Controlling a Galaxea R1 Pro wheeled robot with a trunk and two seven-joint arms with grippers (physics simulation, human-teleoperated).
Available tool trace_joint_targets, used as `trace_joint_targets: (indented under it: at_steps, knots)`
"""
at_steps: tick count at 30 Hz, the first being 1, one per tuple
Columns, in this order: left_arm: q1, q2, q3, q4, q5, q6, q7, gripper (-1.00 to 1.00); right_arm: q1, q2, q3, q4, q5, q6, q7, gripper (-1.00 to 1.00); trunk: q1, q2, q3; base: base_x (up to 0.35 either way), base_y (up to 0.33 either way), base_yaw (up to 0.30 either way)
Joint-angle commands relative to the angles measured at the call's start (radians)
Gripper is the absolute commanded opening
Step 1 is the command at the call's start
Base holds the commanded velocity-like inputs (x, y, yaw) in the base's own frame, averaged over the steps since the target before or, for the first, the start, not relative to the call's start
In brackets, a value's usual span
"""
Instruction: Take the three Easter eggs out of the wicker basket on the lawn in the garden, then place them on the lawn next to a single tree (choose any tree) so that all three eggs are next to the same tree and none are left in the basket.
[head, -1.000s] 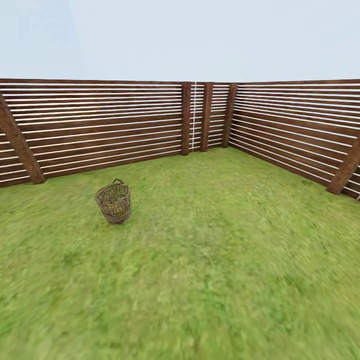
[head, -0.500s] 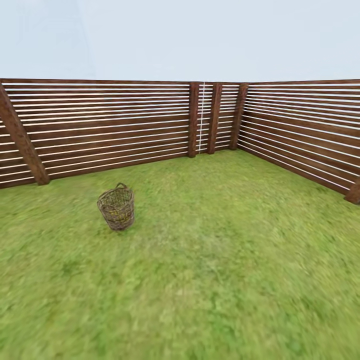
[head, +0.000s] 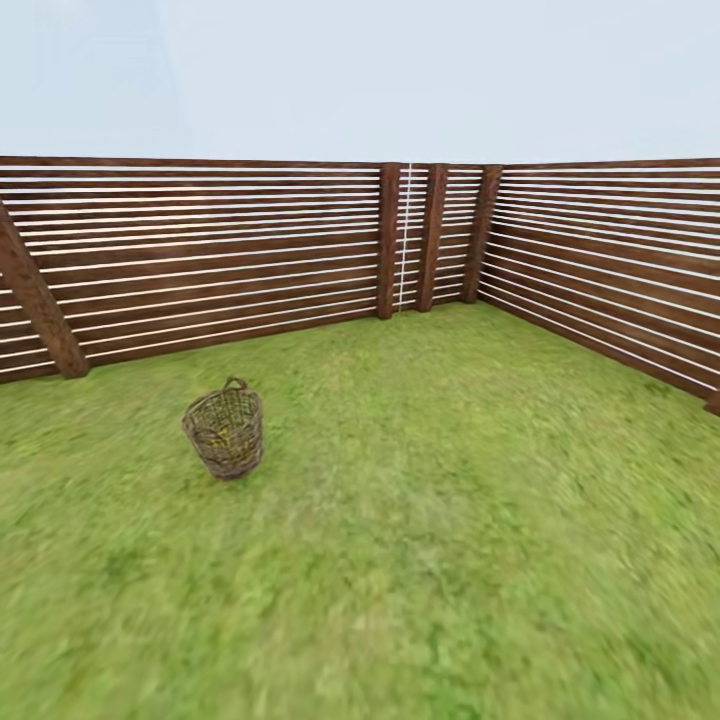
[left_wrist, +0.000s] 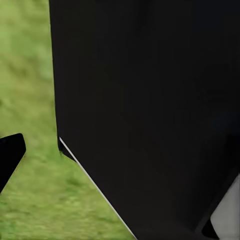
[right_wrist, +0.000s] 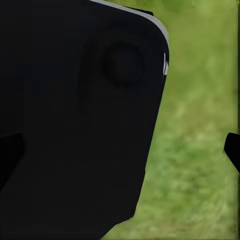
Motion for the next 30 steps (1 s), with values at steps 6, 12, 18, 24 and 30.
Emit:
trace_joint_targets:
  at_steps: [6, 12, 18, 24, 30]
  knots:
    - [0.0, 0.001, 0.008, -0.001, 0.001, 0.002, 0.001, 1.0, -0.001, 0.0, 0.004, 0.001, 0.006, -0.002, -0.001, 1.0, 0.001, 0.0, -0.001, 0.332, 0.0, 0.0]
    - [0.0, 0.001, 0.008, -0.001, 0.001, 0.002, 0.001, 1.0, -0.001, 0.001, 0.004, 0.001, 0.007, -0.003, -0.001, 1.0, 0.001, 0.0, -0.001, 0.332, 0.0, 0.0]
    - [0.0, 0.001, 0.008, -0.001, 0.001, 0.002, 0.001, 1.0, -0.001, 0.001, 0.004, 0.001, 0.008, -0.004, -0.001, 1.0, 0.001, 0.0, -0.001, 0.332, 0.0, 0.0]
    - [0.0, 0.0, 0.008, -0.001, 0.001, 0.003, 0.001, 1.0, -0.001, 0.002, 0.004, 0.001, 0.008, -0.005, -0.002, 1.0, 0.001, 0.0, -0.001, 0.332, 0.0, 0.0]
    - [0.0, 0.0, 0.008, -0.001, 0.001, 0.002, 0.001, 1.0, -0.001, 0.002, 0.004, 0.001, 0.008, -0.007, -0.002, 1.0, 0.001, 0.0, -0.001, 0.332, 0.0, 0.037]
